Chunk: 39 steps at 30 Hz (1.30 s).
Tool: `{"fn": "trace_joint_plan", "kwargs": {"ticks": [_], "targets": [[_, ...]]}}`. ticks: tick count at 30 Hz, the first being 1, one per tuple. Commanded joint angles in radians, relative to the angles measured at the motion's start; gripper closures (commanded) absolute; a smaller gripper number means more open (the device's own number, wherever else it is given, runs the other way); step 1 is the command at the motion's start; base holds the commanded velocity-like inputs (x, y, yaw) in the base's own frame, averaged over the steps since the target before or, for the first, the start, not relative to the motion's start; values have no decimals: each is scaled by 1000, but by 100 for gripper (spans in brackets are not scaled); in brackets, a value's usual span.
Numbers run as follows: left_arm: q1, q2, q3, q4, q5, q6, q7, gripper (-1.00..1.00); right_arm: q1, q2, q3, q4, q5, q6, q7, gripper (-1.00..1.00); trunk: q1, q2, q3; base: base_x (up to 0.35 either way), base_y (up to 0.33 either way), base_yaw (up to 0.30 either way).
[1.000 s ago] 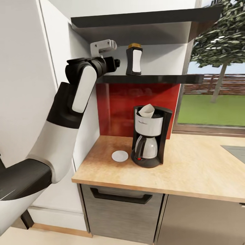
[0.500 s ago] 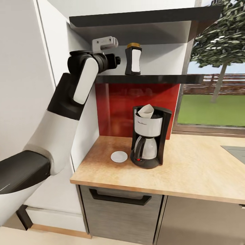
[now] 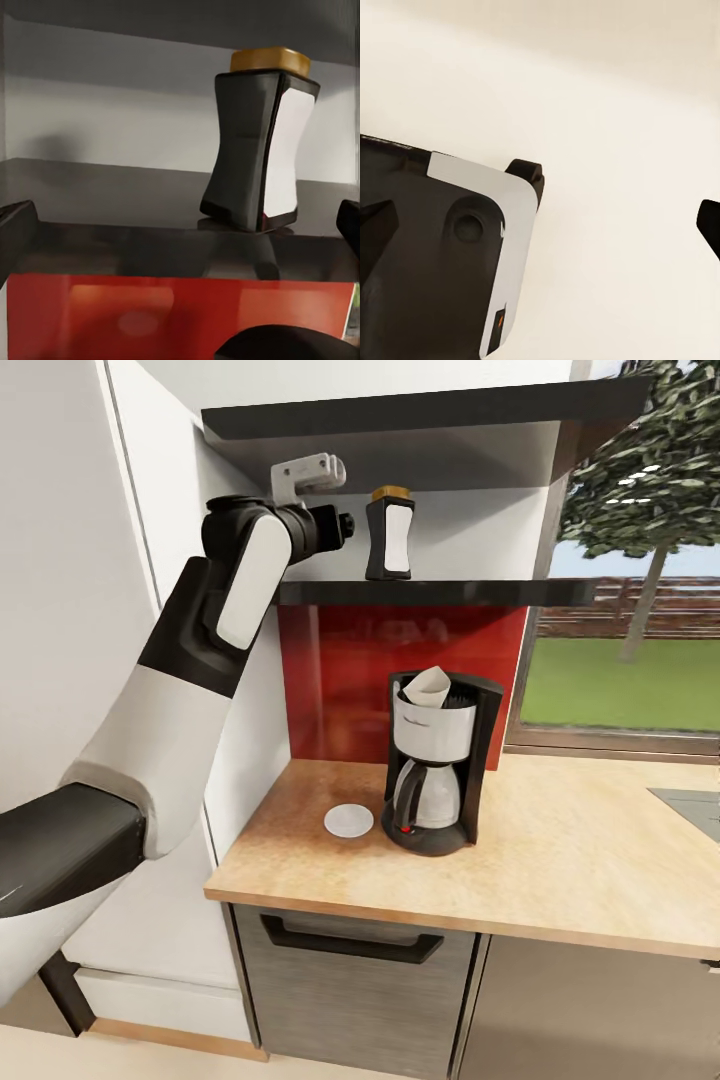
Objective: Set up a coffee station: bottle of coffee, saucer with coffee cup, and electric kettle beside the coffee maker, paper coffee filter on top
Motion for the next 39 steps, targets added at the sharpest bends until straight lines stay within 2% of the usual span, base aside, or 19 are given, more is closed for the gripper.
{"fn": "trace_joint_plan", "kwargs": {"ticks": [1,13,23,32,39], "targets": [[-1,0,-1,-1,10,1,9,-100,-2,0,9,4,-8,-8,4,-100,0,-1,-1,0,-149,0],[-1,0,-2,-4,11,0,9,-100,-2,1,8,4,-8,-8,4,-100,0,-1,-1,0,-139,0],[-1,0,-7,-4,11,0,9,-100,-2,1,9,4,-8,-8,4,-100,0,-1,-1,0,-236,0],[-1,0,-9,-4,11,0,9,-100,-2,1,9,4,-8,-8,4,-100,0,-1,-1,50,-29,0],[-1,0,-32,-2,11,0,13,-100,-2,1,9,4,-8,-8,4,-100,0,-1,-1,54,-2,0]]}}
